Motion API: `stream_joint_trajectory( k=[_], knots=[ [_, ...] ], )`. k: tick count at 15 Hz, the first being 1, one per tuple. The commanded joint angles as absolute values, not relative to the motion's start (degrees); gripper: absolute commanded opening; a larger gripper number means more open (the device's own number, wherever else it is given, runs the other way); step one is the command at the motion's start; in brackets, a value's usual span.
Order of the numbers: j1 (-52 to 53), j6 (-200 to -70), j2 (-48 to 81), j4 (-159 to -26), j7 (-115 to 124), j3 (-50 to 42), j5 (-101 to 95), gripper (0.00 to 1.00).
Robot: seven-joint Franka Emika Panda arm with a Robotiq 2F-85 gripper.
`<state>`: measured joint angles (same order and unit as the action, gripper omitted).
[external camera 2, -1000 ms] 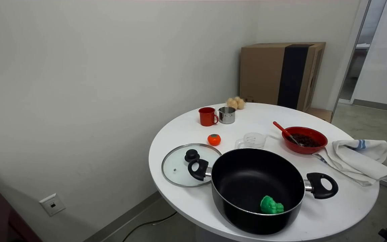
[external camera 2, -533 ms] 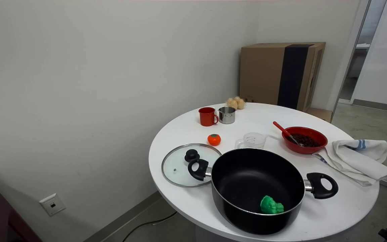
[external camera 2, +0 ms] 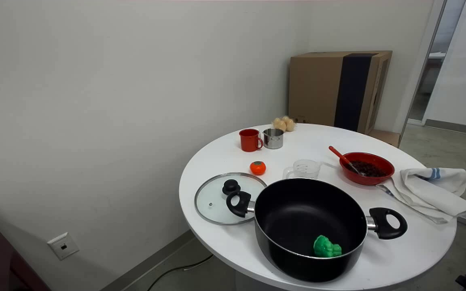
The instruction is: Pick the lid on the table and put it on the pot
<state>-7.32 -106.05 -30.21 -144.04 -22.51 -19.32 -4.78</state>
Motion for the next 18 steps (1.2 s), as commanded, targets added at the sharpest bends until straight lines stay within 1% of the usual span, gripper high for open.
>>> stream_joint_trajectory(
  k=[1,11,18],
  knots=[
    [-8.3,-106.0,-30.0,-144.0,-23.0,-18.4,-4.3,1.00],
    [-8.4,-106.2,-30.0,-144.1,-22.8,-18.4,-4.2,1.00],
    [-8.2,-114.7,-28.5,-144.6,-19.4,-18.5,1.0,1.00]
  ],
)
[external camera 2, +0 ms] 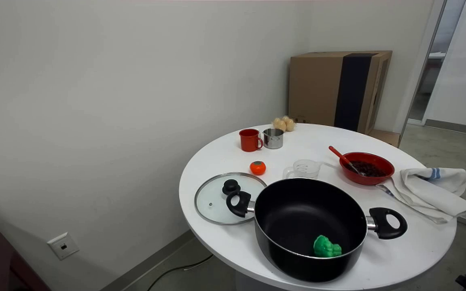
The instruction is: Pick the lid on the table and put it on the pot
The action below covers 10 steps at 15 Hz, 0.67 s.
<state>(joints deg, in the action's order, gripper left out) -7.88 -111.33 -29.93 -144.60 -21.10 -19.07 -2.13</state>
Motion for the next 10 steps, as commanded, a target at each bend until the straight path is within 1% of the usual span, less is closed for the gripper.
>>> stream_joint_trajectory(
  k=[1,10],
  knots=[
    [-7.9,-116.0,-27.5,-144.4,-19.2,-18.5,2.2,1.00],
    [-8.6,-116.6,-26.7,-144.6,-19.6,-17.8,2.2,1.00]
  ],
)
